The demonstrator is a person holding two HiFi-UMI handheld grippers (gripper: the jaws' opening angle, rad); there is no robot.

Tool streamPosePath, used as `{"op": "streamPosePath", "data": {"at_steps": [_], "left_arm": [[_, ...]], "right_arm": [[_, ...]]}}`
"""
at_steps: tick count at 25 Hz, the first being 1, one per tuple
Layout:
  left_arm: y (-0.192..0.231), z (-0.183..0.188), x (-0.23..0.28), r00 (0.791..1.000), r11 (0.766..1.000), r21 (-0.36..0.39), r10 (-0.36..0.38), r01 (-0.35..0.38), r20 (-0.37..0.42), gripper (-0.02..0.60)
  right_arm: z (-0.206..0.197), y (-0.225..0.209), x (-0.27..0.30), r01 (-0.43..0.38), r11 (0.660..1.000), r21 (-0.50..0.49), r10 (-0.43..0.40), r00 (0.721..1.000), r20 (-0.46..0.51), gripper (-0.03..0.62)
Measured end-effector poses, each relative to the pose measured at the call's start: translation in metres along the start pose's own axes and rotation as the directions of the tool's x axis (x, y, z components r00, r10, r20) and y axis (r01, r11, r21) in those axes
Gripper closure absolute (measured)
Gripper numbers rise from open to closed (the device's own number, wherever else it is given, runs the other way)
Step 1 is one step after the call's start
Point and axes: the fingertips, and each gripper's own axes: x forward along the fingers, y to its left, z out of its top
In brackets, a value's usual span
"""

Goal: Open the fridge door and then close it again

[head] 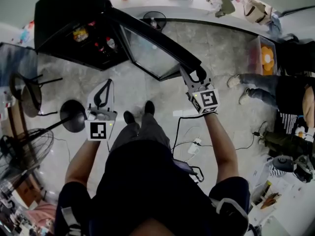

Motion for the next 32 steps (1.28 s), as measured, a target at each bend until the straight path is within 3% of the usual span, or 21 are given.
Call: {"op": "streamPosePath", "data": {"at_steps": [9, 14, 21, 32], "left_arm": [[0.011, -0.001, -0.026, 0.999, 0.999, -0.004, 0.052, -0.052, -0.004, 0.560], [0.010, 0.000, -0.036, 0.996, 0.996, 0.000, 0.091, -0.091, -0.008, 0.560], [0.022, -0.003, -0.055, 0.987, 0.987, -0.005, 0.158, -0.158, -0.019, 0.560], [0.051, -0.005, -0.102, 0.989, 0.989, -0.005, 0.145, -0.145, 0.010, 0.560]], "right_arm": [[0.002, 0.040, -0.011, 0.016, 1.000, 0.013, -0.016, 1.000, 0.008, 0.375], [0.003, 0.062, -0.019, 0.002, 1.000, 0.010, -0.002, 0.999, -0.034, 0.376], [0.004, 0.093, -0.020, -0.011, 1.000, 0.005, 0.011, 1.000, 0.001, 0.381], [0.003, 0.159, -0.017, 0.038, 0.999, 0.005, -0.037, 0.998, -0.048, 0.381]]}}
